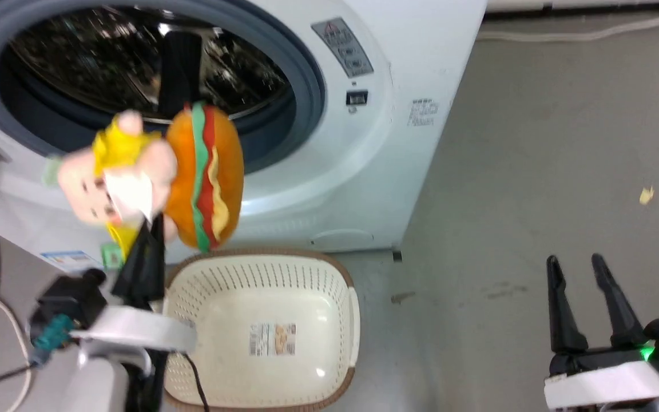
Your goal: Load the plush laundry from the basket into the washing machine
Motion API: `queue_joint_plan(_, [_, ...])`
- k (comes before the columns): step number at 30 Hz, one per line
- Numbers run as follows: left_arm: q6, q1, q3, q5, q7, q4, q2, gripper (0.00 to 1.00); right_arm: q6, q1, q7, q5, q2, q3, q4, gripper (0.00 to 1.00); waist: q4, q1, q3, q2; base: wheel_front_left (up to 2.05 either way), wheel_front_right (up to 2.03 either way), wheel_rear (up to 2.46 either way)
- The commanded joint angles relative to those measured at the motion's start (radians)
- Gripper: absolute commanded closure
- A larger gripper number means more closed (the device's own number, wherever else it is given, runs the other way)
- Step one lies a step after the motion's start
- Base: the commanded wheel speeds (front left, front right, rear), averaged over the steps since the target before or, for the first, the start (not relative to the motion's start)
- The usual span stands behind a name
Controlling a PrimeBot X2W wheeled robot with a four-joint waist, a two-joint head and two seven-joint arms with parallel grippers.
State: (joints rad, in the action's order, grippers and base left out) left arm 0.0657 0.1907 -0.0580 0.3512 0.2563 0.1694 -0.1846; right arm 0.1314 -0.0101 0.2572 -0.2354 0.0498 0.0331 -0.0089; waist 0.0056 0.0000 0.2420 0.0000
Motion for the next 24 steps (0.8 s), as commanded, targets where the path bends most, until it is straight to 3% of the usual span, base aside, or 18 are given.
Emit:
queue_joint_plan(1, [0.011, 0.040, 0.017, -0.014, 0.005, -0.034, -0.009, 1.00, -0.001, 0.025, 0.005, 0.003, 0.000, 0.004, -0.011, 0.00, -0.023, 0.0000, 0.071, 0.0000, 0.00, 0.00, 0.00])
queue_joint_plan(6, [0.031, 0.186, 0.047, -0.014, -0.005, -0.047, -0.081, 1.00, -0.001, 0.079, 0.005, -0.007, 0.000, 0.002, -0.036, 0.00, -0.073, 0.0000, 0.194, 0.0000, 0.00, 0.00, 0.00])
queue_joint_plan(11, [0.040, 0.374, 0.059, -0.005, -0.103, -0.021, -0.164, 1.00, -0.001, 0.119, 0.005, -0.027, 0.000, 0.005, -0.048, 0.00, -0.120, 0.0000, 0.313, 0.0000, 0.00, 0.00, 0.00])
queue_joint_plan(24, [0.061, 0.872, 0.002, -0.006, -0.345, 0.278, -0.374, 1.00, -0.001, 0.203, 0.005, -0.086, 0.000, -0.015, -0.060, 0.00, -0.202, 0.0000, 0.504, 0.0000, 0.00, 0.00, 0.00])
